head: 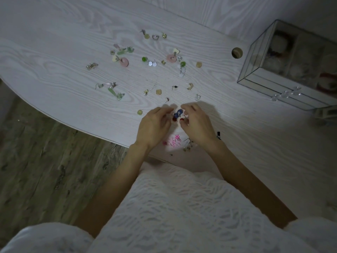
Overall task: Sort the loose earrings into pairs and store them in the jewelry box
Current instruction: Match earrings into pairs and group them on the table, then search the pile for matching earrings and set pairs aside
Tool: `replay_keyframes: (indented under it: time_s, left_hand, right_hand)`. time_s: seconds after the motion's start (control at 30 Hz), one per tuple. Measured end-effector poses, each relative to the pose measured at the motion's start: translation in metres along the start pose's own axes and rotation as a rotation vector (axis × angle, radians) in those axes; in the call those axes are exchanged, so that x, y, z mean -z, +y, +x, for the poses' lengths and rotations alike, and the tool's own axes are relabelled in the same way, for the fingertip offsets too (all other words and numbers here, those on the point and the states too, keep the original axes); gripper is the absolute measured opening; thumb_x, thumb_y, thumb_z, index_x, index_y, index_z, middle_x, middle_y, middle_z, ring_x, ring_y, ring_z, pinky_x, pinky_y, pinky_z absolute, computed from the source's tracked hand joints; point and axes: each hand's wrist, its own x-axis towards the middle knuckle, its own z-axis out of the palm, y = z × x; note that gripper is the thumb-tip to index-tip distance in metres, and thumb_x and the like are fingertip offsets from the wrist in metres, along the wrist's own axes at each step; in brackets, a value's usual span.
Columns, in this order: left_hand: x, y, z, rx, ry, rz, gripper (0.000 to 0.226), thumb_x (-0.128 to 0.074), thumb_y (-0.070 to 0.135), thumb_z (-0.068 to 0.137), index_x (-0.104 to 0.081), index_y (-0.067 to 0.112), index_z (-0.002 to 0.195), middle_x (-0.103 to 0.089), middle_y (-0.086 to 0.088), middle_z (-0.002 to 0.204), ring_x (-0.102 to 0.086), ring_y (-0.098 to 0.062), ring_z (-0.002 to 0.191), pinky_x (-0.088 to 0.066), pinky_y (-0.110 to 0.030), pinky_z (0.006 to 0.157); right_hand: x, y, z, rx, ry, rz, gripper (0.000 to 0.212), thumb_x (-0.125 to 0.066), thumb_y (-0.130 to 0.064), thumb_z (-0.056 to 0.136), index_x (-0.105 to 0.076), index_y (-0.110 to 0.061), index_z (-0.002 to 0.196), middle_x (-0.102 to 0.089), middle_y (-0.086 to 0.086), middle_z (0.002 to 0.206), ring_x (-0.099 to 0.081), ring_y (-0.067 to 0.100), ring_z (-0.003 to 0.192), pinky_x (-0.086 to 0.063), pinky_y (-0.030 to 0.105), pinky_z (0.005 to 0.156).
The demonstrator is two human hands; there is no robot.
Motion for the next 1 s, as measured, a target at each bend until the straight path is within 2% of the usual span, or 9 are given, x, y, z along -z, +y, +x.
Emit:
replay_keyframes:
  time_s: [0.1,0.23,0.4,0.5,0.57,0.73,0.8,0.9,1.0]
  left_hand:
    - [0.013,-0.007,-0.005,-0.005,0.131,0.037,0.032,-0.045,0.038,0.088,-0.068,0.021,0.104,-0.070,0.002,0.094,-0.060,-0.018,0.085,-0.046,-0.028,0.067]
    - [0.038,-0.026,-0.001,0.051,0.279,0.069,0.025,-0.050,0.035,0.090,-0.070,0.023,0.097,-0.070,0.003,0.092,-0.058,-0.018,0.086,-0.041,-0.025,0.068]
    - [0.038,-0.035,0.041,-0.026,0.134,0.220,0.022,-0.059,0.018,0.084,-0.067,0.018,0.105,-0.068,-0.006,0.100,-0.056,-0.028,0.089,-0.040,-0.031,0.074]
    - [0.026,-0.033,0.061,-0.072,0.091,0.337,0.019,-0.061,0.018,0.080,-0.068,0.015,0.096,-0.068,-0.010,0.092,-0.056,-0.034,0.082,-0.045,-0.039,0.071]
    - [0.023,-0.033,0.067,-0.078,0.118,0.383,0.013,-0.062,0.017,0.079,-0.069,0.014,0.090,-0.065,-0.009,0.084,-0.054,-0.034,0.077,-0.040,-0.036,0.065]
    - [0.026,-0.041,0.067,-0.108,0.163,0.373,0.009,-0.064,0.021,0.083,-0.070,0.016,0.088,-0.061,-0.008,0.077,-0.050,-0.030,0.073,-0.036,-0.034,0.064]
    - [0.029,-0.047,0.067,-0.093,0.171,0.335,0.010,-0.064,0.019,0.084,-0.071,0.016,0.090,-0.061,-0.009,0.079,-0.049,-0.029,0.074,-0.037,-0.033,0.066]
    - [0.033,-0.053,0.065,-0.064,0.155,0.241,0.013,-0.064,0.013,0.084,-0.070,0.014,0.096,-0.063,-0.009,0.085,-0.051,-0.029,0.078,-0.034,-0.026,0.069]
    - [0.042,-0.055,0.054,-0.055,0.187,0.128,0.019,-0.065,0.008,0.082,-0.068,0.011,0.101,-0.064,-0.010,0.096,-0.055,-0.030,0.087,-0.035,-0.024,0.074]
  right_hand:
    - [0.013,-0.002,0.004,0.030,0.066,0.016,0.031,-0.056,-0.010,0.090,-0.055,-0.007,0.121,-0.056,0.009,0.119,-0.059,0.020,0.100,-0.050,0.034,0.086]
    - [0.024,-0.011,0.023,0.078,0.111,0.080,0.023,-0.056,-0.007,0.089,-0.063,-0.009,0.110,-0.062,0.007,0.105,-0.058,0.013,0.083,-0.051,0.032,0.080]
    - [0.029,-0.006,0.050,0.038,0.133,-0.006,0.025,-0.056,-0.006,0.088,-0.063,-0.011,0.111,-0.062,0.007,0.109,-0.058,0.018,0.096,-0.051,0.034,0.082]
    - [0.033,0.009,0.056,-0.033,0.165,-0.084,0.030,-0.054,-0.005,0.086,-0.060,-0.011,0.116,-0.056,0.010,0.118,-0.049,0.026,0.110,-0.046,0.034,0.087]
    - [0.034,0.014,0.056,-0.031,0.185,-0.117,0.032,-0.055,-0.004,0.085,-0.060,-0.010,0.116,-0.054,0.012,0.120,-0.045,0.028,0.112,-0.043,0.034,0.090]
    - [0.030,-0.001,0.063,0.164,0.132,-0.112,0.030,-0.060,-0.008,0.086,-0.062,-0.011,0.116,-0.056,0.011,0.115,-0.046,0.027,0.110,-0.038,0.025,0.088]
    - [0.024,-0.012,0.068,0.242,0.033,-0.126,0.036,-0.066,-0.015,0.083,-0.060,-0.013,0.119,-0.054,0.010,0.118,-0.046,0.026,0.110,-0.043,0.031,0.088]
    - [0.014,-0.022,0.075,0.216,-0.121,-0.137,0.049,-0.070,-0.026,0.081,-0.053,-0.015,0.126,-0.047,0.008,0.126,-0.046,0.024,0.113,-0.047,0.036,0.086]
    - [0.005,-0.023,0.083,0.180,-0.059,-0.062,0.034,-0.066,-0.015,0.085,-0.057,-0.007,0.116,-0.049,0.012,0.120,-0.057,0.020,0.089,-0.050,0.037,0.084]
